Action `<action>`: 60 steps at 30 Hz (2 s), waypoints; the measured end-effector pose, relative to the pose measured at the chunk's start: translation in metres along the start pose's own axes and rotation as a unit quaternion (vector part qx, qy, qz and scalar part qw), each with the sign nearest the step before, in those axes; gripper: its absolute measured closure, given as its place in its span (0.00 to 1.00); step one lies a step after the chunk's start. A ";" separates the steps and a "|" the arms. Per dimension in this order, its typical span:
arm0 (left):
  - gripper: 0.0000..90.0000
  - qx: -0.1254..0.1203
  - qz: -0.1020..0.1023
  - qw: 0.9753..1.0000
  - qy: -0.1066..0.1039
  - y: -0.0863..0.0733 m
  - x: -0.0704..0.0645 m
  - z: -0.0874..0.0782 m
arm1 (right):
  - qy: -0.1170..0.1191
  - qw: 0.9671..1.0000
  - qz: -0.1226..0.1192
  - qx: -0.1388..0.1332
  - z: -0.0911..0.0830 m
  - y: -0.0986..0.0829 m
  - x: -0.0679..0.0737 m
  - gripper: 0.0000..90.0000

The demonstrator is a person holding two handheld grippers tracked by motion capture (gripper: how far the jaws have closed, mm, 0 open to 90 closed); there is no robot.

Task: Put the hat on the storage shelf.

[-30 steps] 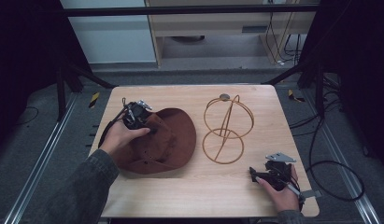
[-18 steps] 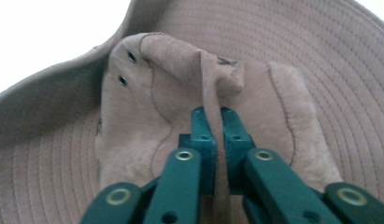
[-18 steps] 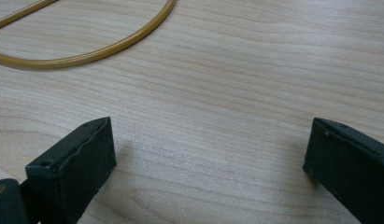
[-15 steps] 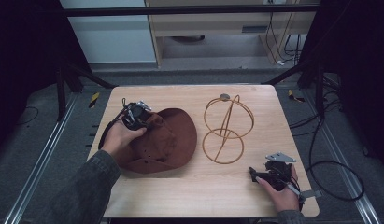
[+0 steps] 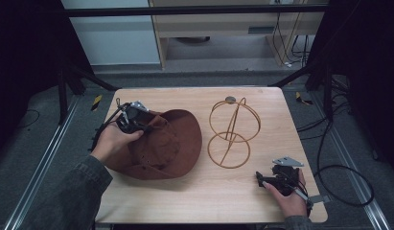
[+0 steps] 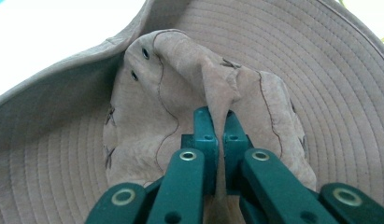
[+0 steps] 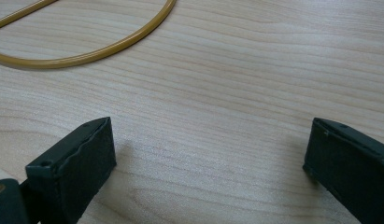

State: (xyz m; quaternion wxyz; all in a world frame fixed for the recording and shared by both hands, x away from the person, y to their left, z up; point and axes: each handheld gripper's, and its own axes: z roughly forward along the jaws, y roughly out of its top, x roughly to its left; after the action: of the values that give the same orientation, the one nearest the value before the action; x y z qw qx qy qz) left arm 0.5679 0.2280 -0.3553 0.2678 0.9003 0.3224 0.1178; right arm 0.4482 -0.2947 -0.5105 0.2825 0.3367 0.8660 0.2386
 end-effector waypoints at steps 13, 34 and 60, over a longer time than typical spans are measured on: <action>0.98 -0.036 0.034 0.999 0.006 0.006 -0.013 -0.056 | 0.003 1.000 0.001 -0.002 0.000 0.000 0.000 0.02; 0.98 -0.117 0.067 0.991 0.017 0.039 -0.032 -0.138 | 0.004 1.000 0.000 -0.001 0.000 0.000 0.000 0.02; 0.98 -0.152 0.128 0.980 0.016 0.111 -0.073 -0.178 | 0.003 1.000 0.001 -0.002 0.000 0.000 0.000 0.02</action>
State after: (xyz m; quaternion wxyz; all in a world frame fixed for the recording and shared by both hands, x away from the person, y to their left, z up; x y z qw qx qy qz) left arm 0.5010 0.1813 -0.1491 0.3790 0.8808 0.1872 0.2134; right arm 0.4481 -0.2946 -0.5110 0.2801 0.3361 0.8661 0.2417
